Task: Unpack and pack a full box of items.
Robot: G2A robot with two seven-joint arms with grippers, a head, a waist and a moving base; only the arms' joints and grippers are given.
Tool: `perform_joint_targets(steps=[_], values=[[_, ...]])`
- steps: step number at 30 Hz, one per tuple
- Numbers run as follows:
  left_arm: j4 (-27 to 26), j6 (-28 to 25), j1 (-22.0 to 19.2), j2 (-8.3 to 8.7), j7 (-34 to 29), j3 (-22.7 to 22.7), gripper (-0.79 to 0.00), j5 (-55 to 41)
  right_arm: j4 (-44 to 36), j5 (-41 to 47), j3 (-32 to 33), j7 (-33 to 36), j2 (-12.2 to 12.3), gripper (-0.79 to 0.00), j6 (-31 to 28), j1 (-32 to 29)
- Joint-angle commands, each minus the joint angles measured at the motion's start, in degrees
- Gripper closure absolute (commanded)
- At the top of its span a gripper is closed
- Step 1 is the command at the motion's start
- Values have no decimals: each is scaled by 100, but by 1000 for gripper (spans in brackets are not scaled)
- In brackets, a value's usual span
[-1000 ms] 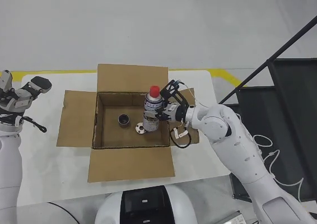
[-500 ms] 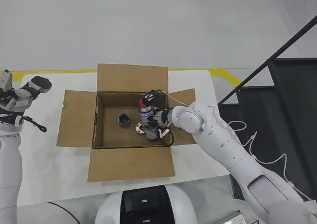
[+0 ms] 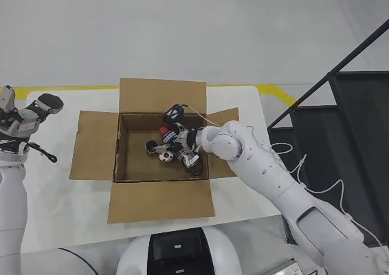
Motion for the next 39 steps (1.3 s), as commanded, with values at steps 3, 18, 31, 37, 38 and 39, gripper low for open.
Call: perform_joint_targets(steps=[3,18,31,37,38,39], values=[[0,0,0,0,0,0,-785,0,-888,568,764,116,255,-785,-800,-612],[1309,122,-653,136,913,148,-785,2337,-3320,2565,4347,491,984,-785,-1611,-3278],[2839,-624,-1441,4,491,1272,-785,3361,-1938,2313,4746,-274,1030,-785,-749,-3473],[2656,-520,-1433,35,-732,1124,-785,2111,-1814,2621,4235,345,1039,-785,-1197,-3321],[2586,-489,-1415,35,-837,1111,-785,1950,-1836,2725,4142,448,1039,-785,-1288,-3303],[2503,-441,-1399,32,-926,1120,-785,1821,-1859,2773,4078,538,1042,-785,-1356,-3278]])
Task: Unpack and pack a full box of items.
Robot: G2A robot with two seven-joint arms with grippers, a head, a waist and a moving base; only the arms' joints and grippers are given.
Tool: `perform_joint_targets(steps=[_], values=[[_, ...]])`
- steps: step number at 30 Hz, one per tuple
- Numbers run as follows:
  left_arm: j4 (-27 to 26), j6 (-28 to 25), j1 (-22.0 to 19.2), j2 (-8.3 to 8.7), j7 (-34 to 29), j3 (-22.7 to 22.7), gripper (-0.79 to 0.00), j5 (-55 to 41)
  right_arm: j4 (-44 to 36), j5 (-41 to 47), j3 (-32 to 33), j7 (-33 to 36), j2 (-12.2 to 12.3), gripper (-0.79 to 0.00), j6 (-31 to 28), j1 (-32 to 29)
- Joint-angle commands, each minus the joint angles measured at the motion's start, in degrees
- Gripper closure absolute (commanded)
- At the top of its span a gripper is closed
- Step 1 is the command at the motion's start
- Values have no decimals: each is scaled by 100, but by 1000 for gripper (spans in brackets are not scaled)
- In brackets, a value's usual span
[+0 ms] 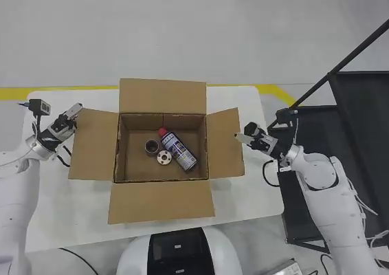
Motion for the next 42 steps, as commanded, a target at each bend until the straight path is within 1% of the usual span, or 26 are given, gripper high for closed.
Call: perform_joint_targets(steps=[1,3,6,9,12,17,19,23,27,31,35,38,42], values=[[-191,101,36,-10,-211,37,-785,-277,-52,156,-142,157,3,-785,-144,42],[-411,261,68,-33,-411,111,-785,-571,-97,328,-294,328,7,-785,-243,88],[-734,383,105,-64,-556,278,-785,-704,-152,491,-547,546,7,-785,-323,190],[-993,406,106,-105,-521,509,-785,-622,-188,566,-796,682,1,-785,-339,329],[-1134,418,95,-172,-440,773,-785,-723,-203,322,-1071,719,-14,-785,-188,505],[-993,265,-23,-263,-193,1219,-785,-334,227,139,-1721,916,-83,-785,173,1032],[-908,203,-68,-280,-142,1320,-785,-199,399,101,-1975,952,-120,-785,194,1224],[-788,119,-112,-282,-120,1381,-785,-100,714,-153,-2331,904,-173,-785,301,1508],[-677,53,-156,-253,-1,1344,-785,98,847,-459,-2544,682,-210,-785,398,1670],[-692,-34,-168,-222,115,1322,-785,330,658,-574,-2498,531,-181,-785,275,1580],[-815,-127,-127,-190,263,1302,-785,581,190,-525,-2200,570,-79,-785,106,1227],[-1034,-72,-23,-176,129,1225,-785,148,-218,-399,-1830,678,27,-785,-34,839],[-1358,109,178,-124,-196,948,-785,-695,-721,-254,-1308,782,162,-785,-207,220]])
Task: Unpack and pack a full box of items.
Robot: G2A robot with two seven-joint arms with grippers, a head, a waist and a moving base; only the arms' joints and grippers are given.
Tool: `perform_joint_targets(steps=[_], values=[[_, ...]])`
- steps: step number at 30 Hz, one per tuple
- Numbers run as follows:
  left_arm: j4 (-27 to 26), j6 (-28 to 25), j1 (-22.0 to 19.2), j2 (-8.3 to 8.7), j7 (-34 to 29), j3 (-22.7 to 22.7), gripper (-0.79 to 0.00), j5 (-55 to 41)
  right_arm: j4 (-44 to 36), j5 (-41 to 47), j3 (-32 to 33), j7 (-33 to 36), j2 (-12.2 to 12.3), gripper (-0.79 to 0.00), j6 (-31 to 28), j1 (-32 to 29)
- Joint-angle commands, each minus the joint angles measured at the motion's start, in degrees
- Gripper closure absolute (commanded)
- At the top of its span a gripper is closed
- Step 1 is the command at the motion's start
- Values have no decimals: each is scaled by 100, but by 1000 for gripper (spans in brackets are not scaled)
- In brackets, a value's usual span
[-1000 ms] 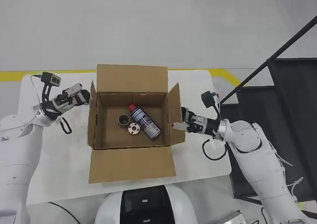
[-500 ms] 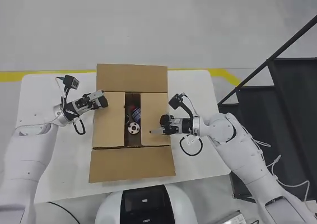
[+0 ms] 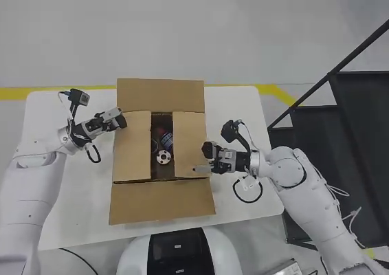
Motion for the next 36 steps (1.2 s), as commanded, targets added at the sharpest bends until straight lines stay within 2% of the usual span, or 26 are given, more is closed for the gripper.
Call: perform_joint_targets(steps=[1,8,13,18,25,33,36], values=[[-153,108,114,29,-128,-171,-785,-475,-203,45,263,55,62,-785,-58,-329],[-324,37,363,108,127,-626,-785,-873,-325,-128,594,177,181,-785,173,-1091],[-359,-90,471,142,307,-776,-785,-801,-118,-266,448,169,204,-785,236,-1319],[-424,-146,572,164,419,-862,-785,-777,-185,-183,149,483,232,-785,40,-1509],[-555,-266,690,178,618,-913,-785,-680,-229,980,-218,1134,287,-785,-536,-1372],[-652,-267,817,199,783,-960,-785,-578,-514,1998,-124,998,459,-785,-723,-1145],[-700,-248,840,208,826,-992,-785,-585,-532,2088,-77,889,508,-785,-832,-960]])
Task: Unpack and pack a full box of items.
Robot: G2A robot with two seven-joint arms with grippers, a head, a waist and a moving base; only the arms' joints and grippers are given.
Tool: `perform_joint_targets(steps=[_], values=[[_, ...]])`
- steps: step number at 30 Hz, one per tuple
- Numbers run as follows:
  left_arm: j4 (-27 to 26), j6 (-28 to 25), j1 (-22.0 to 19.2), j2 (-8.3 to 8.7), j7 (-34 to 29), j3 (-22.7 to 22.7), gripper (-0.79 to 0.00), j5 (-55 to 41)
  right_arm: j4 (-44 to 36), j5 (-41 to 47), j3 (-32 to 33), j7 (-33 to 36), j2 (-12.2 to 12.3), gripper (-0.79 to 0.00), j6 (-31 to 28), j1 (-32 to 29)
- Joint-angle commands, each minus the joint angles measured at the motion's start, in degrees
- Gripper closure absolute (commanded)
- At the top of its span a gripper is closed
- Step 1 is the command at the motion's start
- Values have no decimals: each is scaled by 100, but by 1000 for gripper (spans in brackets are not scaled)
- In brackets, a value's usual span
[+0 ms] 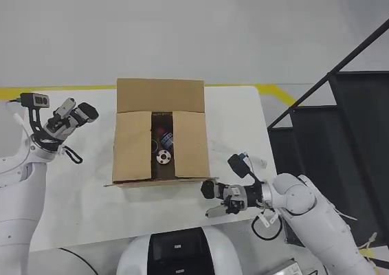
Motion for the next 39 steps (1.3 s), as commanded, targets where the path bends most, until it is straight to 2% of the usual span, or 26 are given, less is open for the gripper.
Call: perform_joint_targets(steps=[1,8,12,17,18,22,26,36,37,39], values=[[-35,21,13,6,32,-24,-785,-15,49,78,20,-92,17,-785,-92,148],[-232,114,123,49,-117,-189,-785,-218,564,-115,-171,-549,-37,-785,139,817],[-423,392,265,111,-790,-332,-785,-503,794,-745,-349,-1019,-95,-785,426,1106],[-583,474,429,210,-1531,-497,-785,-250,961,-1439,-625,-1540,-171,-785,740,1365],[-571,426,438,214,-1434,-539,-785,-254,977,-1533,-675,-1597,-182,-785,781,1400],[-425,347,288,141,-382,-442,-785,-394,987,-1726,-846,-1728,-215,-785,832,1493],[-124,20,-41,132,-151,-247,-785,382,956,-1829,-929,-1695,-220,-785,857,1530],[-124,20,-41,132,-151,-247,-785,382,834,-1832,-1017,-1455,-199,-785,1031,1580],[-149,19,-31,130,-21,-265,-785,405,829,-1840,-1029,-1440,-199,-785,1068,1588],[-179,-198,-55,109,654,-292,-785,705,824,-1833,-1054,-1414,-199,-785,1121,1606]])
